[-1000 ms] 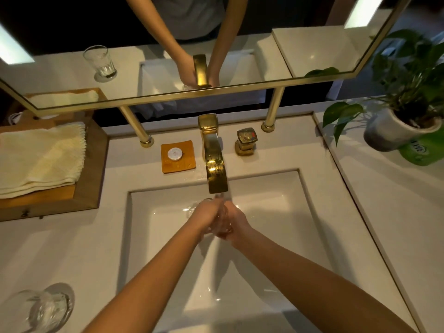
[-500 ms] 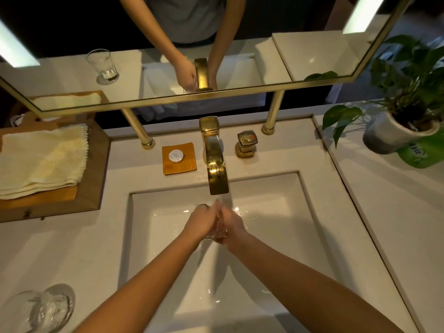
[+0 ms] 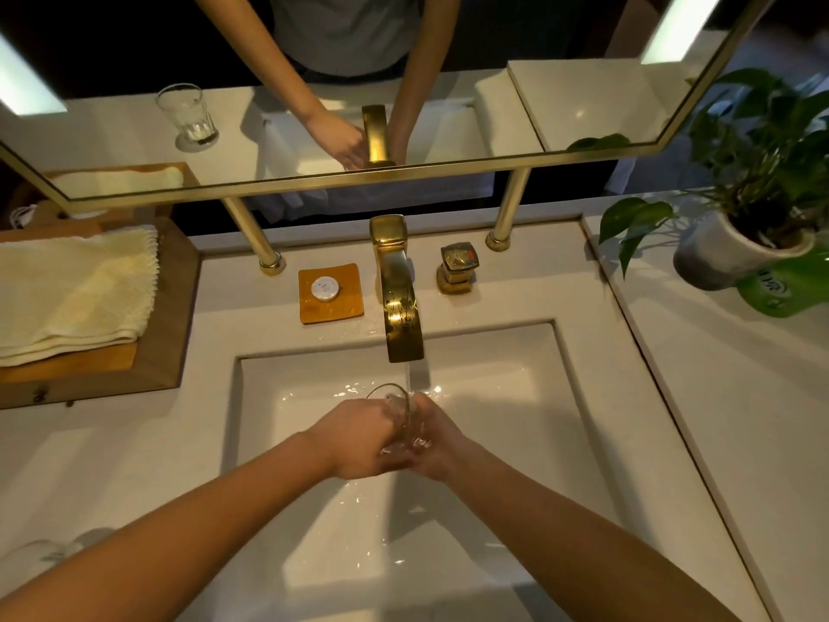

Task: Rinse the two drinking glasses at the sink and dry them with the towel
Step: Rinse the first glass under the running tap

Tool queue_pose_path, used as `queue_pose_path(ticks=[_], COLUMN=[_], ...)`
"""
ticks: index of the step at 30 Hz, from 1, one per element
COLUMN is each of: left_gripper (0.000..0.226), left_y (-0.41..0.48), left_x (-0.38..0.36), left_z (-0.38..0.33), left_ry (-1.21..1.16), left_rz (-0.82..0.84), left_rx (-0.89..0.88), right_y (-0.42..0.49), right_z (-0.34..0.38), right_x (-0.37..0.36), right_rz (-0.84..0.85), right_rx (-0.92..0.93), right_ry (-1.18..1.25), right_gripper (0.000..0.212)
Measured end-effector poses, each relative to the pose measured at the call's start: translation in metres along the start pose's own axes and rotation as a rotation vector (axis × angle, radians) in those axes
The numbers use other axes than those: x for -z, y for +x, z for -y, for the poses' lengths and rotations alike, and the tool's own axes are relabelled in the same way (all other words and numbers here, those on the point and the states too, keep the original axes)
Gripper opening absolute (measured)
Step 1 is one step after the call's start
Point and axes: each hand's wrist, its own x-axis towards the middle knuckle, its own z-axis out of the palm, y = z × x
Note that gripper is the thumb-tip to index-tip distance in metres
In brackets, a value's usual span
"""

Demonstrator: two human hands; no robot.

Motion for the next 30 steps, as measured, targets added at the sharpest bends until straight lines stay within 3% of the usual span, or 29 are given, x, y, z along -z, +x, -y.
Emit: queue_pose_path(ticks=[2, 4, 6, 8, 10, 13, 14, 16, 18, 21, 23, 27, 30], left_gripper=[0.057, 0.049, 0.041, 0.032, 0.022, 0.035, 0.036, 0.029, 0.035, 0.041, 0.035, 0.02, 0.018], left_y=[0.015, 0.033, 0.044, 0.044, 0.034, 0.013, 0.009, 0.005, 0.012, 0.033, 0.041, 0.037, 0.031], left_x=[0.006, 0.002, -0.005, -0.013, -0.016, -0.005, 0.001, 0.012, 0.019, 0.018, 0.011, -0.002, -0.004], left_z=[-0.015, -0.023, -0.033, -0.04, -0.035, -0.002, 0.01, 0.025, 0.015, -0.024, -0.038, -0.031, -0.027], left_ry=[-0.151, -0.49, -0.779, -0.71, -0.427, -0.103, -0.036, 0.025, -0.019, -0.35, -0.587, -1.077, -1.413], left_rz=[-0.015, -0.118, -0.189, -0.253, -0.272, -0.126, -0.098, -0.074, -0.046, -0.11, -0.211, -0.33, -0.433], left_rx=[0.255, 0.581, 0.701, 0.589, 0.361, 0.008, -0.075, -0.108, 0.014, 0.37, 0.507, 0.436, 0.536], right_y=[0.0, 0.0, 0.001, 0.007, 0.016, 0.033, 0.029, 0.002, 0.006, 0.017, 0.014, -0.001, -0.016], right_z=[-0.011, -0.013, -0.006, 0.008, 0.025, 0.041, 0.044, 0.044, 0.037, 0.025, 0.028, 0.051, 0.062], right_x=[-0.006, -0.011, -0.013, -0.009, -0.002, 0.011, 0.009, -0.007, -0.009, -0.014, -0.014, 0.002, 0.015], right_rz=[-0.054, -0.119, -0.196, -0.276, -0.321, -0.281, -0.245, -0.171, -0.119, -0.096, -0.117, -0.032, 0.221], right_rx=[-0.006, 0.043, 0.14, 0.19, 0.186, 0.135, 0.122, 0.116, 0.096, 0.106, 0.16, 0.176, 0.213], right_ry=[0.066, 0.129, 0.092, 0.023, -0.032, -0.081, -0.078, -0.058, -0.023, 0.041, -0.017, -0.148, -0.304], right_gripper=[0.038, 0.034, 0.031, 0.033, 0.024, 0.049, 0.045, 0.023, 0.028, 0.041, 0.036, 0.028, 0.038])
